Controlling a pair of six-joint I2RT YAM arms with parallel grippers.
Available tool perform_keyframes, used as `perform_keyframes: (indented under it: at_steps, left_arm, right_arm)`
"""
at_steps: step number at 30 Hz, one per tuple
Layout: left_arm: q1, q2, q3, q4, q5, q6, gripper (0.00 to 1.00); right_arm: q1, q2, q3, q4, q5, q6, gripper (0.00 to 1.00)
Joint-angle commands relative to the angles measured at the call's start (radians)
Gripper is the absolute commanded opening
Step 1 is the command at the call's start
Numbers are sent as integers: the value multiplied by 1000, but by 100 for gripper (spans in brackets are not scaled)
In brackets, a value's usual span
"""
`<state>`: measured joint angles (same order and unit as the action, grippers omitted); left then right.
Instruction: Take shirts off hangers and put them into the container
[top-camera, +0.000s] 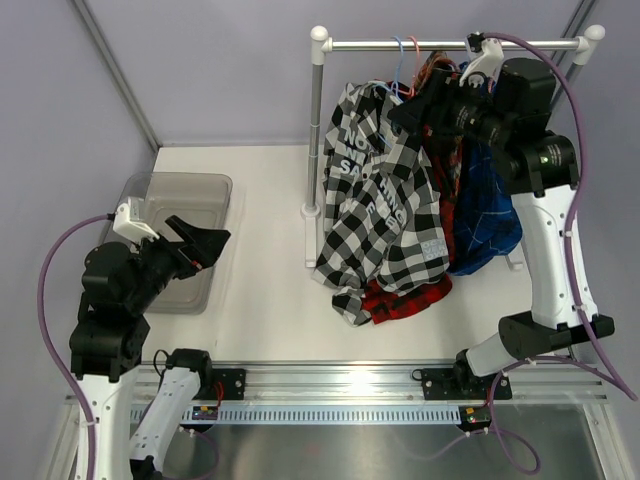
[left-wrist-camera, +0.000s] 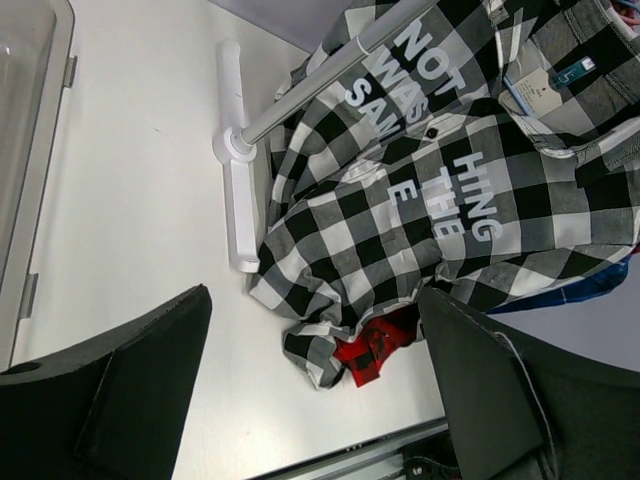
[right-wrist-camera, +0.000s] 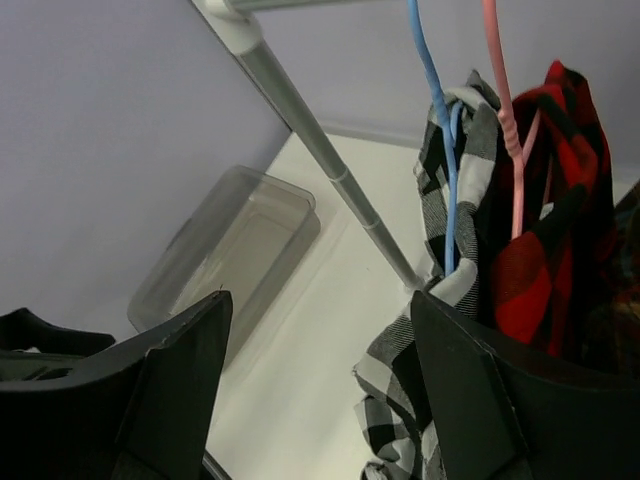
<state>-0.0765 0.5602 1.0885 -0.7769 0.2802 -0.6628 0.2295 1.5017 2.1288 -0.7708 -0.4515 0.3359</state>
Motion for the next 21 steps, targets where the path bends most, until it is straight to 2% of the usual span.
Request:
perform_keyframes:
  at_steps: [1,6,21]
  left_arm:
    - [4,7,48,31,-15,52,89]
    - [4,20,30,54,0,66,88]
    - [4,17,-19,116,50,77,89]
  right_arm:
    - [36,12,49,-47,150,-80,79]
    - [57,12,-27,18,206,-116,76]
    - [90,103,-1,27,263,-170,70]
